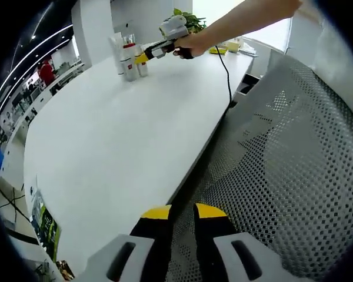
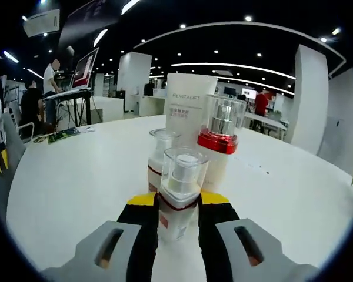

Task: Arrange the skincare products in the storage area until every visible bottle or jar stands upright without overlapping.

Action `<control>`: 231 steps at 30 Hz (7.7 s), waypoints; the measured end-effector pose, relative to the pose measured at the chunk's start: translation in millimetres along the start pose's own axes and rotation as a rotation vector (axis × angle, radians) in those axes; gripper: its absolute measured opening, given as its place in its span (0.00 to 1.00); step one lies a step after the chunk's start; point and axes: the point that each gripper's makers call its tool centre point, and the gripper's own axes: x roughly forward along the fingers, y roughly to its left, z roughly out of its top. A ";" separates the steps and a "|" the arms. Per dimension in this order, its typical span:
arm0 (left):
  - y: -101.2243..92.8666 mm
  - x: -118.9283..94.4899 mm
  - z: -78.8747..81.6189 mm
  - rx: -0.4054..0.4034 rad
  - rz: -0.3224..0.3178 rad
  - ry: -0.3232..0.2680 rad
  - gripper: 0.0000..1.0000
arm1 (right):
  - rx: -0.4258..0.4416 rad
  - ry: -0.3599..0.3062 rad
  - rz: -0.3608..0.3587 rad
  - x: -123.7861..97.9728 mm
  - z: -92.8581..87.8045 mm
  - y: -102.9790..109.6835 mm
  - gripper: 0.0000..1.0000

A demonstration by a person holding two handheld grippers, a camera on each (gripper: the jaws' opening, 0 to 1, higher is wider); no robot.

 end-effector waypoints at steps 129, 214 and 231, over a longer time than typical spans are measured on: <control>104.3 -153.8 115.5 -0.761 -0.257 -1.084 0.34 | 0.142 0.354 0.033 -62.0 20.2 275.3 0.18; 332.8 -36.4 -83.7 -0.829 0.664 -0.245 0.93 | -0.318 0.529 0.119 -74.6 -12.7 338.3 0.29; 329.4 -30.9 -79.8 -0.801 0.655 -0.300 0.80 | -0.348 0.557 0.130 -75.9 -17.3 336.9 0.27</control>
